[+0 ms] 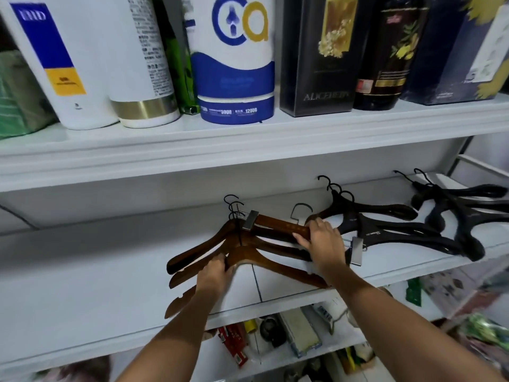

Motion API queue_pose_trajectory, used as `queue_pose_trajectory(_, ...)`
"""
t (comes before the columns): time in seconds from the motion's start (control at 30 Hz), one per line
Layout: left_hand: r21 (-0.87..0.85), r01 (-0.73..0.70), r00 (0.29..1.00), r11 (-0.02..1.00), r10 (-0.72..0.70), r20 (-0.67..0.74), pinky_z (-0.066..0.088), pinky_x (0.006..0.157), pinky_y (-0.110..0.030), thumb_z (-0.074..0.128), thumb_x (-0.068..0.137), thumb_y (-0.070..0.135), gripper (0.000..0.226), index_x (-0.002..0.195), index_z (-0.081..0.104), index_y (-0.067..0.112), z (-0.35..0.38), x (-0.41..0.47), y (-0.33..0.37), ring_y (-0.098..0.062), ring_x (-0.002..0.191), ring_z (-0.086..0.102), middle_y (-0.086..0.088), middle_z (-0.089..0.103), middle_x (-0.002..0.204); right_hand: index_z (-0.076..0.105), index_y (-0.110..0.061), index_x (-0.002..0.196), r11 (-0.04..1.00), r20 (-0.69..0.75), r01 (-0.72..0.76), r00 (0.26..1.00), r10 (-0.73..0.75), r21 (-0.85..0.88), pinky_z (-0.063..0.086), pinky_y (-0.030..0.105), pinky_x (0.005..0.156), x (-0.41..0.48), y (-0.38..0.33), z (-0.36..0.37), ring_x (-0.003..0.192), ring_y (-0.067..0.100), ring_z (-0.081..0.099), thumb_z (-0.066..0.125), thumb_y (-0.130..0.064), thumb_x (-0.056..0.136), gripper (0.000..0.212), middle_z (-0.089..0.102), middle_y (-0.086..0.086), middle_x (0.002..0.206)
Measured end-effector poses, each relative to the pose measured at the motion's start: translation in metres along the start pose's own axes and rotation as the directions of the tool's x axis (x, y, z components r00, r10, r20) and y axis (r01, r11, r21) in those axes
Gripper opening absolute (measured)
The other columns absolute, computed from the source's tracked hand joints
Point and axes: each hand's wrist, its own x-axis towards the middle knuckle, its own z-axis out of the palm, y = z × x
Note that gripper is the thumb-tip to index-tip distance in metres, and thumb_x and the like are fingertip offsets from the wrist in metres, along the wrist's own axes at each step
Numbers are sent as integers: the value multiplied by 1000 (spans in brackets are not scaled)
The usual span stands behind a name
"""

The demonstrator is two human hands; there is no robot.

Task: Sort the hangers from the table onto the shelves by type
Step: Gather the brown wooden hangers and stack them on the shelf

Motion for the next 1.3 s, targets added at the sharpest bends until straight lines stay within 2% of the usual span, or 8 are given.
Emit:
queue_pose_trajectory(0.2, -4, 5, 1000, 1000, -5, -9, 48, 84, -34, 45, 92, 51, 40, 114, 51, 19, 11, 12, -6, -22, 103, 60, -3, 62, 108, 59, -11, 112, 999, -23, -19, 1000, 18, -34, 43, 35, 87, 1, -25, 9, 101, 23, 54, 44, -52, 95, 47, 58, 7, 109)
queue_pose_trajectory(0.33, 163, -101, 992, 981, 112, -57, 40, 102, -38, 40, 95, 50, 46, 123, 51, 16, 15, 18, -10, -23, 120, 48, -4, 57, 122, 60, -10, 110, 998, -18, -44, 999, 43, -52, 43, 35, 85, -2, -38, 13, 100, 24, 55, 43, -52, 95, 48, 59, 8, 107)
queue_pose_trajectory(0.53, 327, -195, 976, 925, 215, -25, 31, 107, -33, 37, 98, 43, 46, 131, 46, 13, 14, 27, -14, -20, 127, 41, -3, 48, 132, 58, -9, 113, 996, 8, -65, 998, 66, -56, 42, 35, 88, -9, -51, 15, 104, 24, 54, 41, -52, 96, 49, 58, 8, 112)
queue_pose_trajectory(0.73, 287, -312, 945, 906, 327, -4, 32, 107, -33, 43, 92, 55, 56, 137, 38, 21, -4, 27, -12, -17, 125, 44, 1, 47, 133, 57, -13, 115, 994, 21, -57, 998, 60, -90, 42, 33, 88, -9, -55, 11, 104, 22, 54, 38, -54, 96, 49, 57, 5, 113)
queue_pose_trajectory(0.9, 288, -415, 908, 863, 412, 76, 25, 112, -32, 42, 95, 46, 51, 142, 32, 28, -39, 19, -34, -15, 131, 36, 5, 37, 145, 58, -13, 112, 998, -9, 2, 1000, -3, -56, 44, 33, 88, 3, -62, 3, 102, 21, 55, 40, -53, 96, 47, 59, 6, 110)
queue_pose_trajectory(1.03, 342, -357, 931, 869, 362, 51, 13, 119, -31, 39, 96, 46, 55, 147, 26, 28, -78, 4, -66, -15, 141, 24, 7, 24, 155, 58, -14, 114, 997, -7, 57, 998, -57, -42, 44, 33, 89, 15, -83, -2, 103, 21, 54, 38, -54, 96, 47, 58, 5, 111)
queue_pose_trajectory(1.13, 396, -257, 963, 882, 270, 23, 2, 120, -32, 30, 100, 45, 57, 151, 14, 25, -108, -4, -88, -14, 147, 9, 5, 10, 160, 57, -14, 115, 995, 12, 90, 996, -90, -48, 45, 32, 88, 21, -103, -5, 103, 21, 54, 38, -54, 96, 48, 58, 5, 113)
queue_pose_trajectory(1.3, 403, -108, 985, 909, 153, -81, -6, 118, -29, 24, 101, 46, 60, 152, 2, 24, -154, -22, -108, -12, 148, -3, 4, -1, 161, 57, -12, 116, 982, 48, 186, 981, -185, -14, 45, 32, 86, 23, -149, -5, 104, 22, 55, 39, -54, 96, 50, 58, 7, 115)
